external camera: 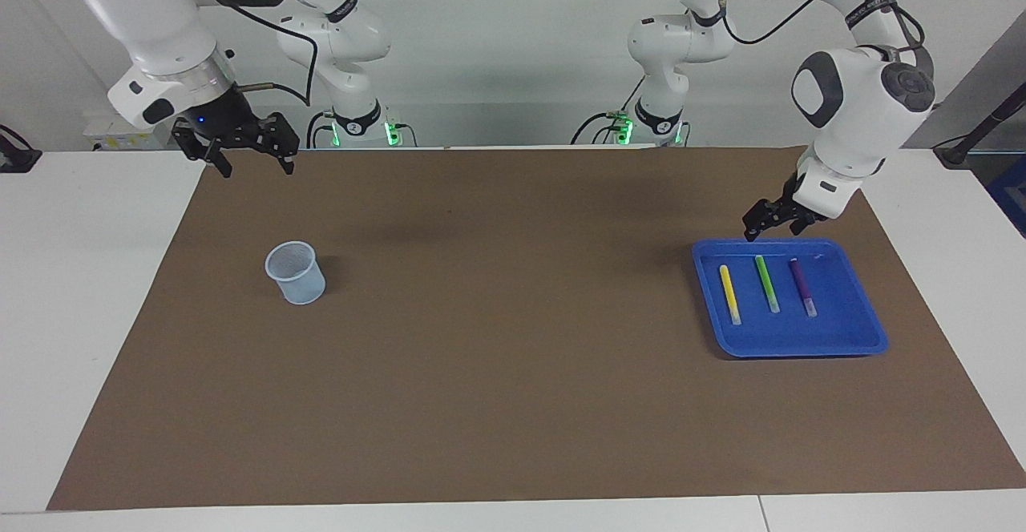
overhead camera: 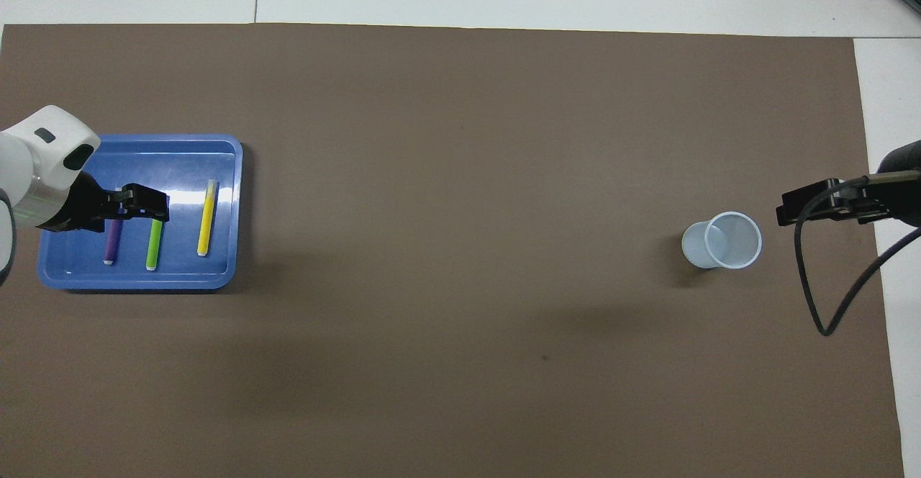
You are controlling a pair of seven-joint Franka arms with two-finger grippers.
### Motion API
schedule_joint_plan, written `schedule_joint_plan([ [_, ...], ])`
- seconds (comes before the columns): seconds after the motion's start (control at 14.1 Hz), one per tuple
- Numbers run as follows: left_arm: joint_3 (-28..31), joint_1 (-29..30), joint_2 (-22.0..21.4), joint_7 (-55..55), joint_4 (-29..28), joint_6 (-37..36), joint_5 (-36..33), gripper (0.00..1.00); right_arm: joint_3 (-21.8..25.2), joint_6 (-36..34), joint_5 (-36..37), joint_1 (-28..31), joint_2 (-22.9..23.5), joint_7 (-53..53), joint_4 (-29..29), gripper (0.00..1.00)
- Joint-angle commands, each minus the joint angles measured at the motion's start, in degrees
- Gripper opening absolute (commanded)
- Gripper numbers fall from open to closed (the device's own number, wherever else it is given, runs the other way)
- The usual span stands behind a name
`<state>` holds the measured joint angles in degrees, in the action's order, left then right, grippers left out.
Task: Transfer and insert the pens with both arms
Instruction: 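Reach the left gripper into the tray and grasp the yellow pen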
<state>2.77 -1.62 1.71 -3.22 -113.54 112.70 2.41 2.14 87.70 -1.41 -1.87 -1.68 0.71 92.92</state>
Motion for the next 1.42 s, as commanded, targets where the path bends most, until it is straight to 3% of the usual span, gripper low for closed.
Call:
schedule_joint_plan([
  [0.0,-0.1,0.0,0.2,-0.4,-3.5,4.4,-0.4,1.0,0.0,-0.5,-1.4,0.5,-0.8,-0.3,0.4,1.0],
  [0.71,-0.2,-0.8,10.5,0.0,-3.9,17.2,-0.5,0.99,-0.1,-0.4,-1.4,0.5,-0.8,-0.3,0.3,1.0],
  [1.35,-0.5,-1.8,14.9,-0.1,-3.9,22.5,-0.4,0.89,-0.1,-0.4,-1.4,0.5,-0.8,-0.3,0.4,1.0],
])
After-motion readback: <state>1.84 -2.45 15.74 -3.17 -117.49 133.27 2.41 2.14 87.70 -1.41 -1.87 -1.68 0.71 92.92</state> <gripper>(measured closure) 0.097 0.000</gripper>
